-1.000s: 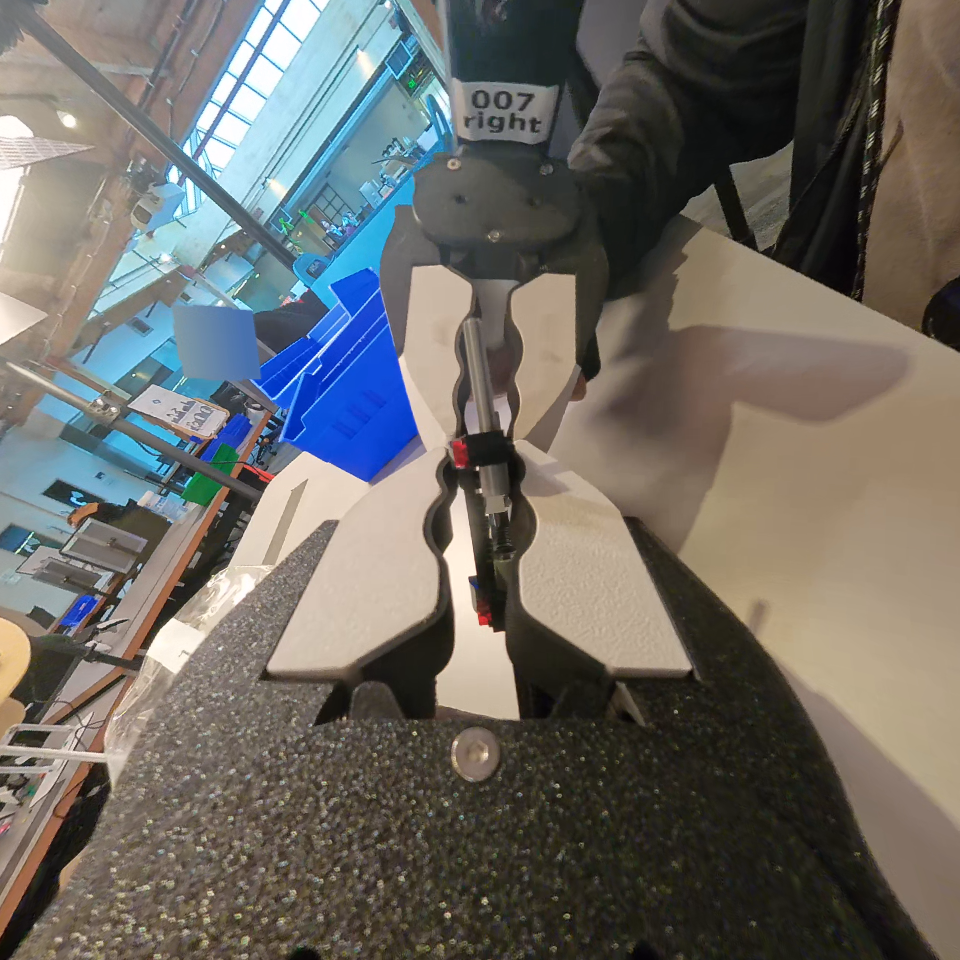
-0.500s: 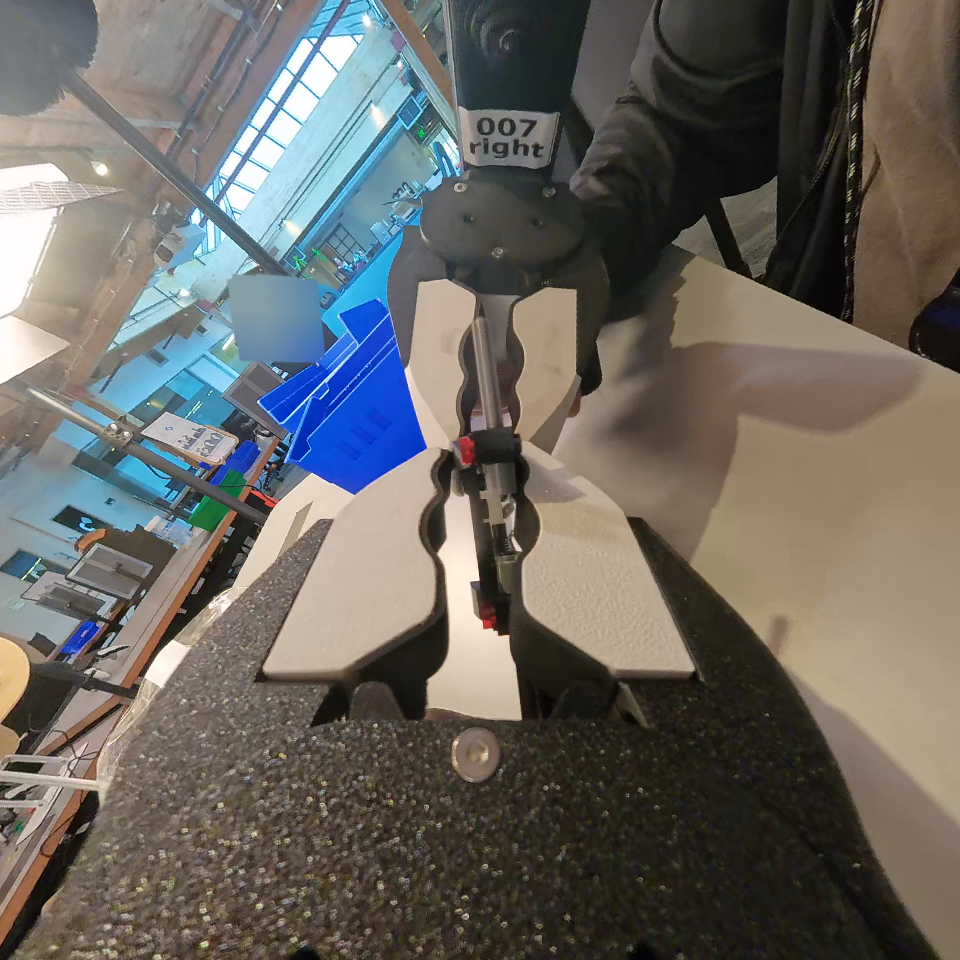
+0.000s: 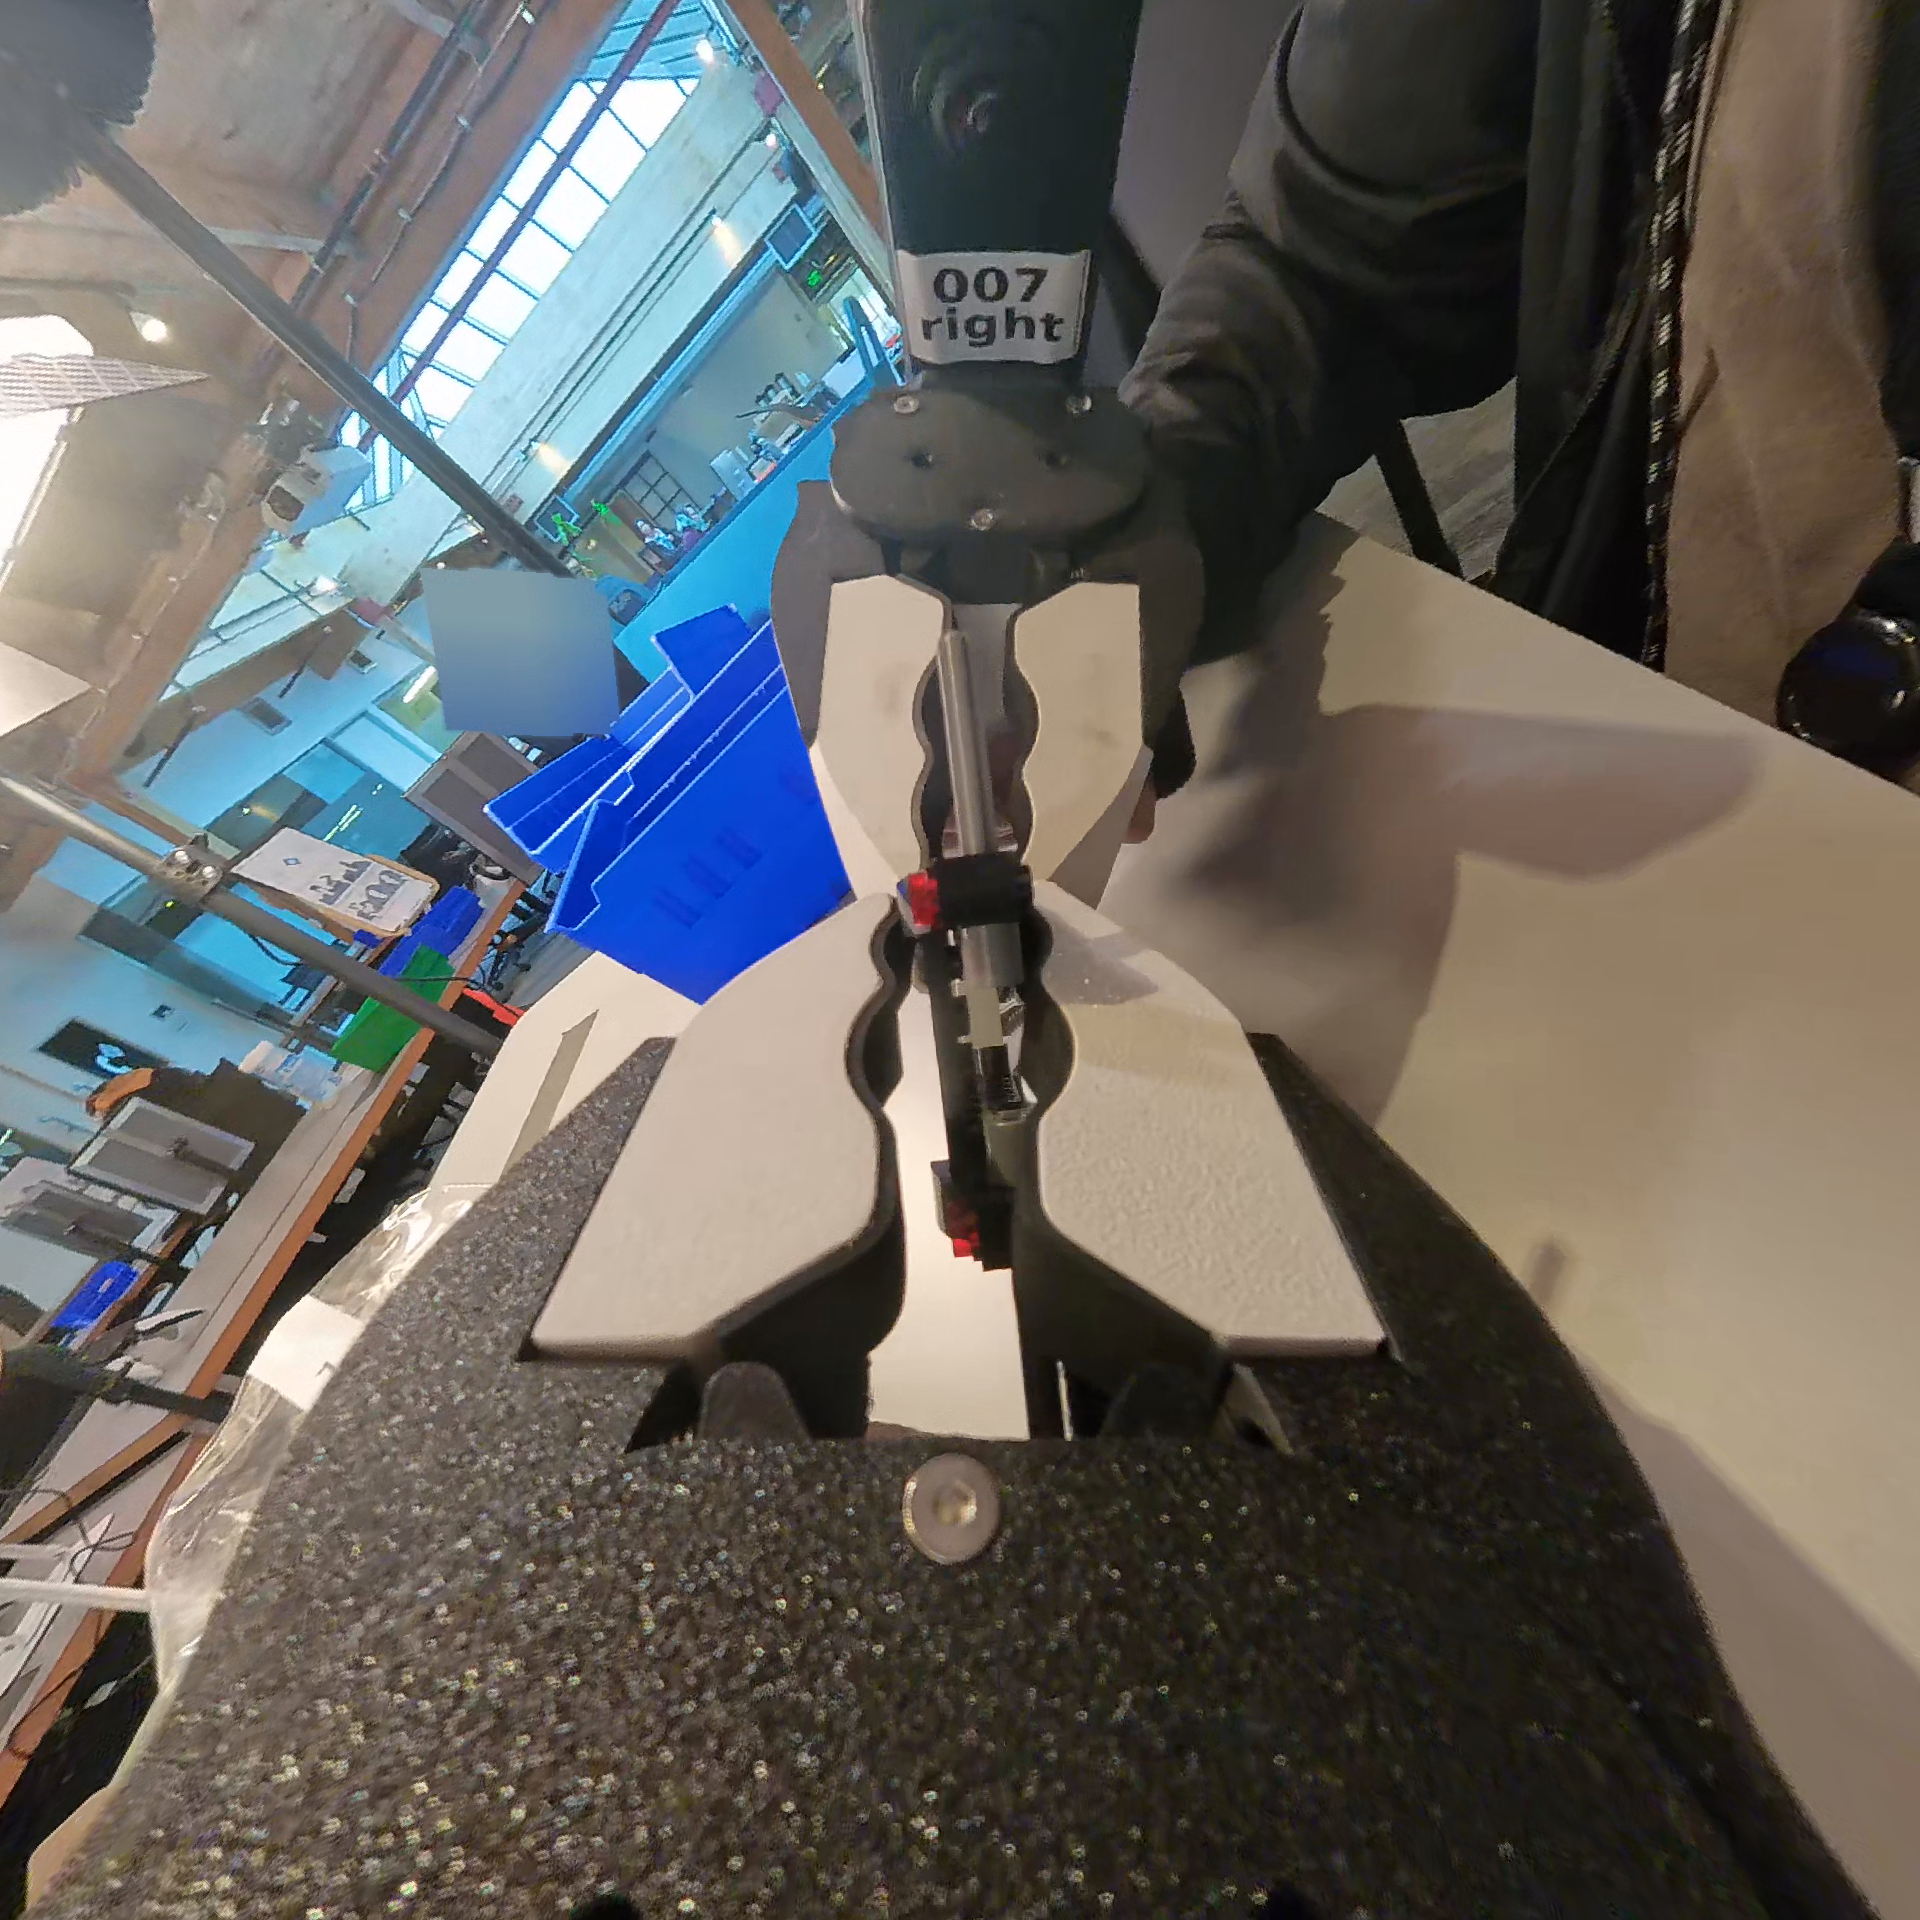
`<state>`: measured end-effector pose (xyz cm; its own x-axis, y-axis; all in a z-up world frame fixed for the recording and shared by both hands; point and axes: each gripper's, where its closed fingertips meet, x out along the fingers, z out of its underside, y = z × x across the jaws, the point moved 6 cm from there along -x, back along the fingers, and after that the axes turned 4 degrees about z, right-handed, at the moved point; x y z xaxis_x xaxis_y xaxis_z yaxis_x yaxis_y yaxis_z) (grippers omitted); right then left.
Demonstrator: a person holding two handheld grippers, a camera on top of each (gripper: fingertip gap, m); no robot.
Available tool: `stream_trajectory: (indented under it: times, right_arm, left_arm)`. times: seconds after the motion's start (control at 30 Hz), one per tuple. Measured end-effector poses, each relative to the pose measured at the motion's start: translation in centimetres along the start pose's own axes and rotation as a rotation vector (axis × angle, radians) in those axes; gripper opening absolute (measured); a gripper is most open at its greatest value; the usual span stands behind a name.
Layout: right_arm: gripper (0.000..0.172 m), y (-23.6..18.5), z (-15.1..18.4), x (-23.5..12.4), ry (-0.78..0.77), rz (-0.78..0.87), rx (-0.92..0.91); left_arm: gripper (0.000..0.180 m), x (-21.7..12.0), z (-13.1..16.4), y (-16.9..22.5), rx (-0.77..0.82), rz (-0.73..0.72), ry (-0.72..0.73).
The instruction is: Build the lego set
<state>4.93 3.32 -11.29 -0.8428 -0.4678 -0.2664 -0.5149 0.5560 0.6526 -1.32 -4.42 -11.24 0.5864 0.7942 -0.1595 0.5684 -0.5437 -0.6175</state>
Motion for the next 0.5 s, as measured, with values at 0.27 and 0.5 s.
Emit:
stream_trajectory:
  times: [0.27,0.5]
  right_arm:
    - [0.014,0.9,0.8,0.3,-0.019,0.139,-0.122]
    - [0.014,1.2,2.3,0.6,-0.025,0.181,-0.205]
  left_arm:
    - [0.021,-0.1,0.6,-0.7,0.079,-0.135,-0.071]
    - [0.012,-0.4,2.2,-1.1,0.18,-0.203,-0.254]
